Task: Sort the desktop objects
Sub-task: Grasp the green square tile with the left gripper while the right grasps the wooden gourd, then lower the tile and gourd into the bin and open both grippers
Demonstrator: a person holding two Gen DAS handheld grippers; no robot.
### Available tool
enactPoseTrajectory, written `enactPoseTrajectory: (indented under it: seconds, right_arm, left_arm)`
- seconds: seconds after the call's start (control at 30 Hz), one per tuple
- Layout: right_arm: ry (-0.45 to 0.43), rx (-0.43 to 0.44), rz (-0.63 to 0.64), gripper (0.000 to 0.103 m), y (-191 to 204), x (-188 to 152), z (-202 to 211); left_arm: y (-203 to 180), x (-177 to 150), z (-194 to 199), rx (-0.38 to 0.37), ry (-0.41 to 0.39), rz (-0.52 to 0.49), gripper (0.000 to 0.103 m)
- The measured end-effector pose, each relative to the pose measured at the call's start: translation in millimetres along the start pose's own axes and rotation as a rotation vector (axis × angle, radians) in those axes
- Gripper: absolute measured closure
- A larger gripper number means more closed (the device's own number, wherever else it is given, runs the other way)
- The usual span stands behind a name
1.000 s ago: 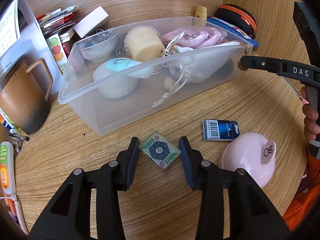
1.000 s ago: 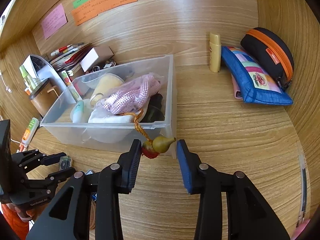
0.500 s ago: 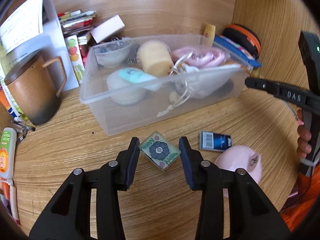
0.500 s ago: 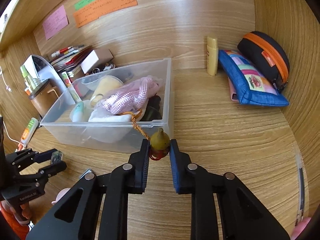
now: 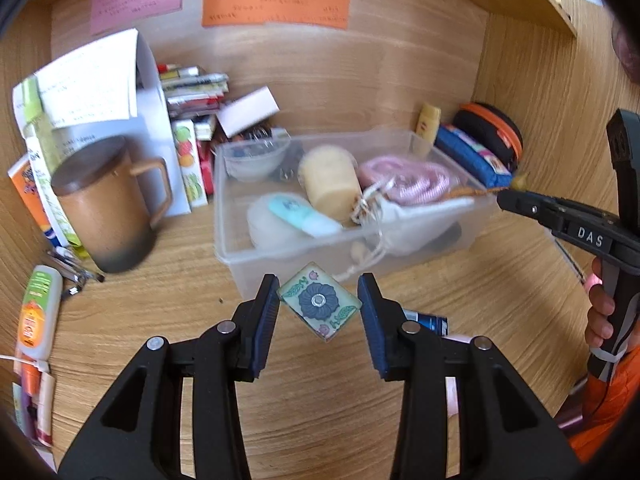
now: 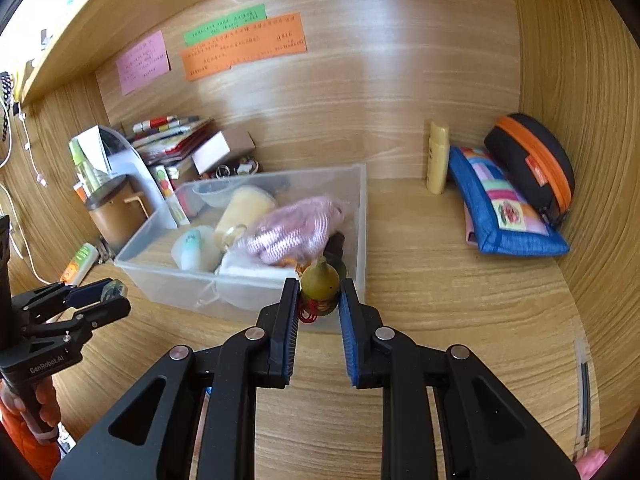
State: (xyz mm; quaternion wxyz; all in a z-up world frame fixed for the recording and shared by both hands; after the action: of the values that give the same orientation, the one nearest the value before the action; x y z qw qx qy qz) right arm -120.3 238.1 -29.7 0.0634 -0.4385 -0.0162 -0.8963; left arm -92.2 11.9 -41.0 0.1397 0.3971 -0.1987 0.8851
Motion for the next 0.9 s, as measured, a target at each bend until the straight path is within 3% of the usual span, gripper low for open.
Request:
enactPoseTrajectory:
  seconds: [0.4, 0.9]
  right_arm:
    - [-0.032, 0.018, 0.037, 0.085, 12.1, 21.7, -3.5]
    - [0.01, 0.035, 0.074, 0.085, 22.1, 34.1, -34.6]
  left_arm:
    - [11.4, 32.9, 8.7, 0.049, -0.084, 0.003, 0.063]
    - [33.7, 42.5, -26.8, 0.06, -0.033, 0.048, 0.063]
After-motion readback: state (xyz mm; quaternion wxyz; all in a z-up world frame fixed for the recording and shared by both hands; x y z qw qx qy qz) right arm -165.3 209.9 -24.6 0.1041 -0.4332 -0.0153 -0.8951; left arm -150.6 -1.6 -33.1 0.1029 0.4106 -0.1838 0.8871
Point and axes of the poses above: each gripper's, at about its wrist camera, not at the fingertips, and z roughly against the way its jaws point, y to its left, x to its top, the point moved 2 cm from there along -z, roughly the way its jaws point, and after that the axes turned 14 degrees about -x, right-handed, at the moved point
